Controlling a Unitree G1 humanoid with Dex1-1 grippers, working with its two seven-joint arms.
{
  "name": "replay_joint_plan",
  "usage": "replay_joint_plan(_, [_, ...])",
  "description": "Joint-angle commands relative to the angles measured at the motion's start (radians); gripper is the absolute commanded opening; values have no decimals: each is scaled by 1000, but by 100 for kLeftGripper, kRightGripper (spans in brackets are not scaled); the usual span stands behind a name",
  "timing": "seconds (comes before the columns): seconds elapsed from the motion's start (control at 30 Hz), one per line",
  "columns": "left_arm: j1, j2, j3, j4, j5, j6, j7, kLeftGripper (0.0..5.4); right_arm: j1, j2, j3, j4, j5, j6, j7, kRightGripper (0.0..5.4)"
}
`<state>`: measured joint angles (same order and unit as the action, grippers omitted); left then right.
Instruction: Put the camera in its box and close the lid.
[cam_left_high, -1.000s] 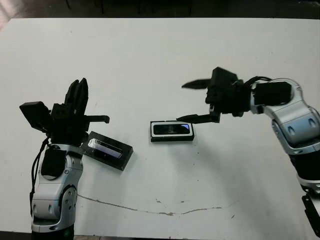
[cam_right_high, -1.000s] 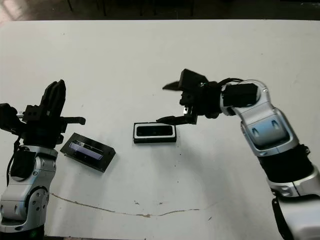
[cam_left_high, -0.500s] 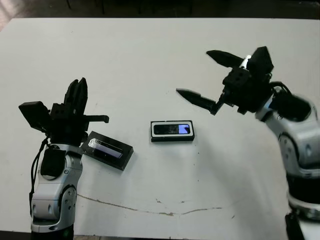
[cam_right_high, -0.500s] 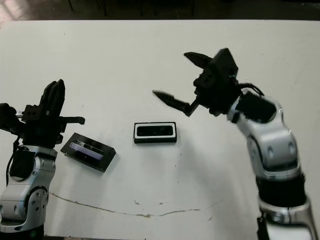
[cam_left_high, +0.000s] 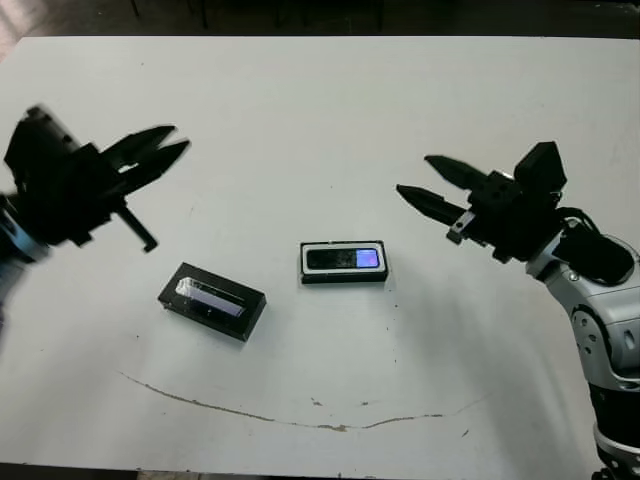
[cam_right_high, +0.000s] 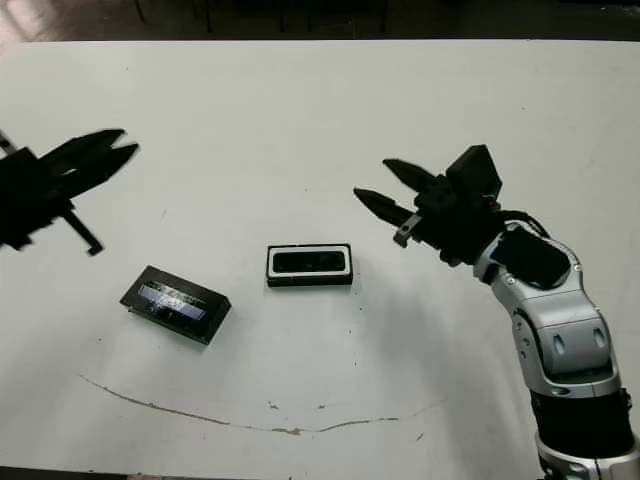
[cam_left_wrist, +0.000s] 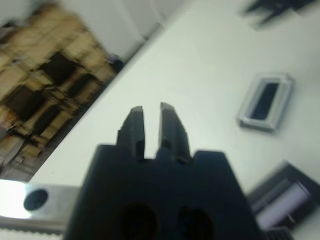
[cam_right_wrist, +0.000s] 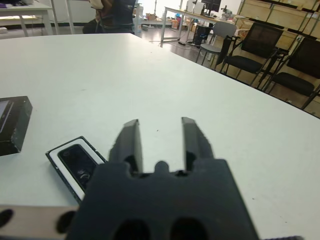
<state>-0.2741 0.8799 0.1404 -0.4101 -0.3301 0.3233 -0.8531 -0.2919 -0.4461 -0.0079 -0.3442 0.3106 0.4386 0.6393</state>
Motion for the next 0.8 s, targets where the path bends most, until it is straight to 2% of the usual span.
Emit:
replay_joint_plan(0.03, [-125,174,-145,30,55,34,-227,10,10,-14,1,11,12,10,9,25])
replay_joint_plan(0.1, [-202,207,-219,84,108,-63,-343,40,7,-17,0,9,20,23,8,0])
replay_joint_plan(0.17, [-240,219,-279,99,159,-79,-395,84,8,-21,-4,3,27,35,5,0])
replay_joint_plan(0.23, [-243,209,-311,107,177,-81,-422,132,12,-25,-9,3,31,34,6,0])
replay_joint_plan(0.53, [-188,190,-319,103,119,-85,-498,337,25,-44,-26,12,34,36,0,0])
replay_joint_plan(0.7, [-201,195,-357,82,124,-28,-534,454,18,-46,-23,33,30,25,5,0])
replay_joint_plan(0.8, [-255,198,-420,98,162,-16,-603,526,14,-50,-13,29,20,28,3,0])
